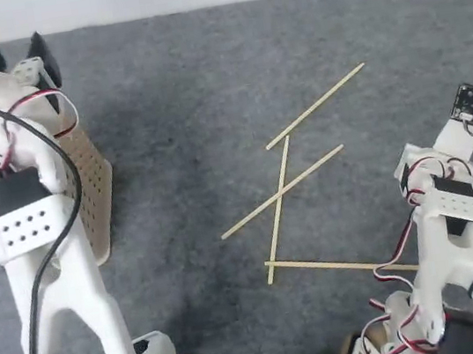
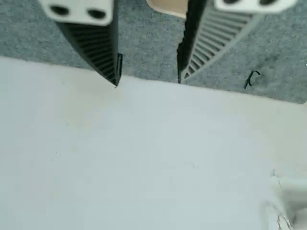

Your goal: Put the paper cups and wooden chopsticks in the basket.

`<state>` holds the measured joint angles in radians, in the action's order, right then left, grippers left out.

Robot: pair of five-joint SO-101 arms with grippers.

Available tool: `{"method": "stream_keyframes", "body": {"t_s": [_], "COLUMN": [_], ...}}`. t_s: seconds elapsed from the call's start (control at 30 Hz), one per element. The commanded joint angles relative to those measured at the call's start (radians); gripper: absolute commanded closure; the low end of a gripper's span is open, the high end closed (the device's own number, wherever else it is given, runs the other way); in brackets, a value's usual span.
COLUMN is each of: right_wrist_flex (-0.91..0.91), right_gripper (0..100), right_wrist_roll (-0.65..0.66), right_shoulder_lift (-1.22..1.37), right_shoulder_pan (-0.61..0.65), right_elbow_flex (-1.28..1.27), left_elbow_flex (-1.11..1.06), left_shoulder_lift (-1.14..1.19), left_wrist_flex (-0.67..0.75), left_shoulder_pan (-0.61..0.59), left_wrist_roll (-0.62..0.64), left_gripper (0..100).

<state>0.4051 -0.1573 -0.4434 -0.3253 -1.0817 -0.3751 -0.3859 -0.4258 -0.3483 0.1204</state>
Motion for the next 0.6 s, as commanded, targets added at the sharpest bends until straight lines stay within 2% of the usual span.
{"method": "stream_keyframes", "body": {"t_s": [0.0,0.07,0.13,0.2,0.27,0.4,0.57], "right_wrist_flex": [-0.016,-0.016,-0.016,-0.016,-0.016,-0.016,-0.016], "right_gripper": [99.1,99.1,99.1,99.1,99.1,99.1,99.1], "right_wrist_roll": [0.012,0.012,0.012,0.012,0.012,0.012,0.012], "right_shoulder_lift": [-0.027,-0.027,-0.027,-0.027,-0.027,-0.027,-0.027], "right_shoulder_pan": [0.012,0.012,0.012,0.012,0.012,0.008,0.010], "right_elbow_flex": [0.008,0.008,0.008,0.008,0.008,0.008,0.008], "left_elbow_flex": [0.001,0.001,-0.004,-0.025,-0.062,-0.145,-0.189], "left_shoulder_lift": [-0.106,-0.155,-0.176,-0.166,-0.141,-0.066,0.086], "left_wrist_flex": [-0.071,-0.180,-0.270,-0.336,-0.387,-0.405,-0.362], "left_shoulder_pan": [0.032,0.120,0.239,0.373,0.489,0.655,0.747], "left_wrist_roll": [0.009,-0.009,-0.080,-0.155,-0.180,-0.178,-0.184], "left_gripper": [82,82,82,82,82,82,82]}}
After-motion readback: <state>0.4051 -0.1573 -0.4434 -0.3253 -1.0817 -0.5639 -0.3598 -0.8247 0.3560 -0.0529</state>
